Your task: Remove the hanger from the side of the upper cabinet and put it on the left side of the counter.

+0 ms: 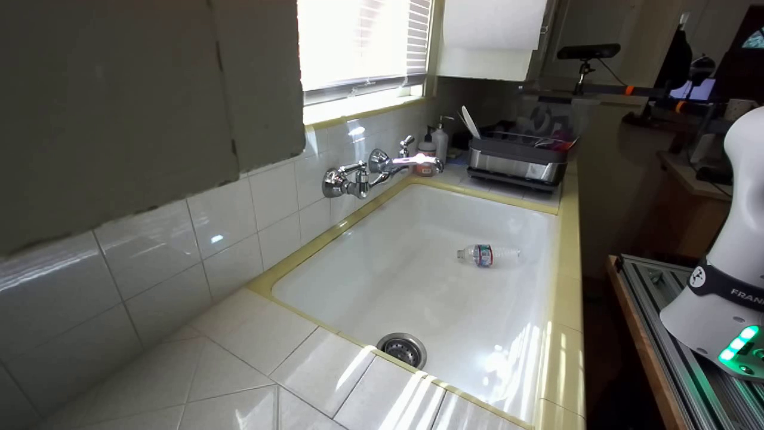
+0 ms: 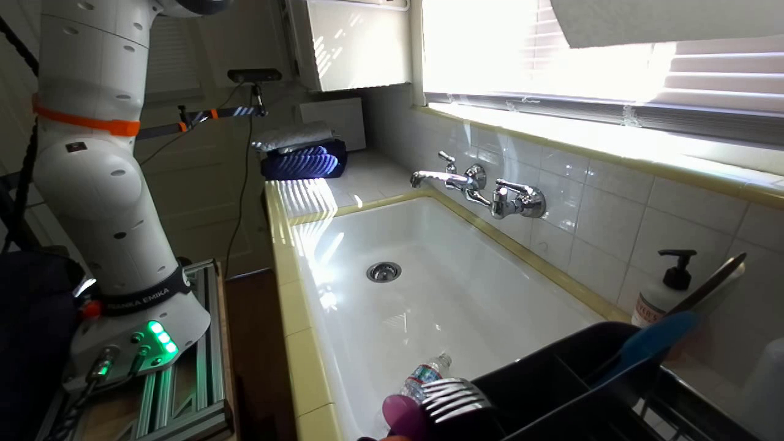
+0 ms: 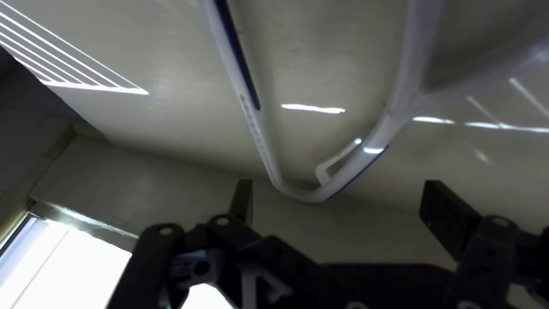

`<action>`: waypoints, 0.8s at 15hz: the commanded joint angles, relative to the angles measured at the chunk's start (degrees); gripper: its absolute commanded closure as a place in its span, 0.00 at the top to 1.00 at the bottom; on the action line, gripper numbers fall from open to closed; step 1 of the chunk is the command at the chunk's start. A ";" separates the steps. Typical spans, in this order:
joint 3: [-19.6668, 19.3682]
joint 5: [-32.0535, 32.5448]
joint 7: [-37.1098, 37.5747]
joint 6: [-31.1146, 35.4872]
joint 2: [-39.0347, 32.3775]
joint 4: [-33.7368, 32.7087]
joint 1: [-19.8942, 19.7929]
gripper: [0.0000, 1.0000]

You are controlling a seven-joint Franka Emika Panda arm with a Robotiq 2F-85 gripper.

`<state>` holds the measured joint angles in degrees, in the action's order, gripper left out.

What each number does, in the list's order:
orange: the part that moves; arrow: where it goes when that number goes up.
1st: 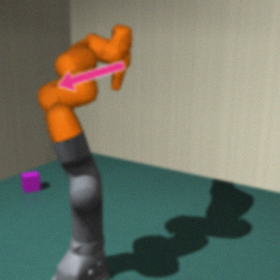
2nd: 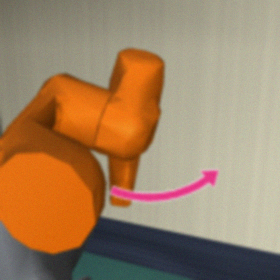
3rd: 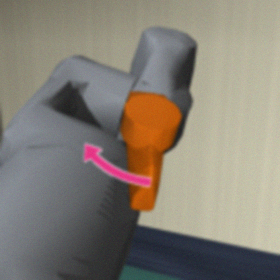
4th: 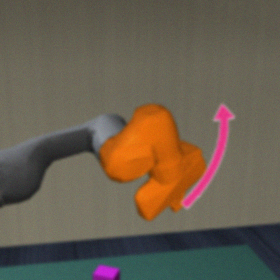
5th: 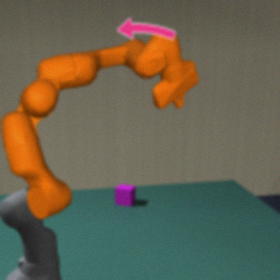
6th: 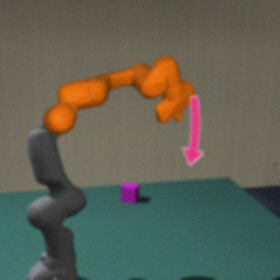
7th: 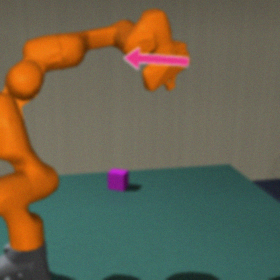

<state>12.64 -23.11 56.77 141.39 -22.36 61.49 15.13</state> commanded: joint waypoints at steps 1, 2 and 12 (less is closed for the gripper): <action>0.69 -1.80 2.31 -2.95 -3.84 -6.93 0.09 1.00; 1.11 -2.03 2.44 -2.80 -4.02 -7.10 -0.12 1.00; 2.10 -2.90 6.51 -6.16 -6.92 -11.71 -0.17 0.34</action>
<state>14.12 -24.90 61.58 137.79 -27.29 53.20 15.03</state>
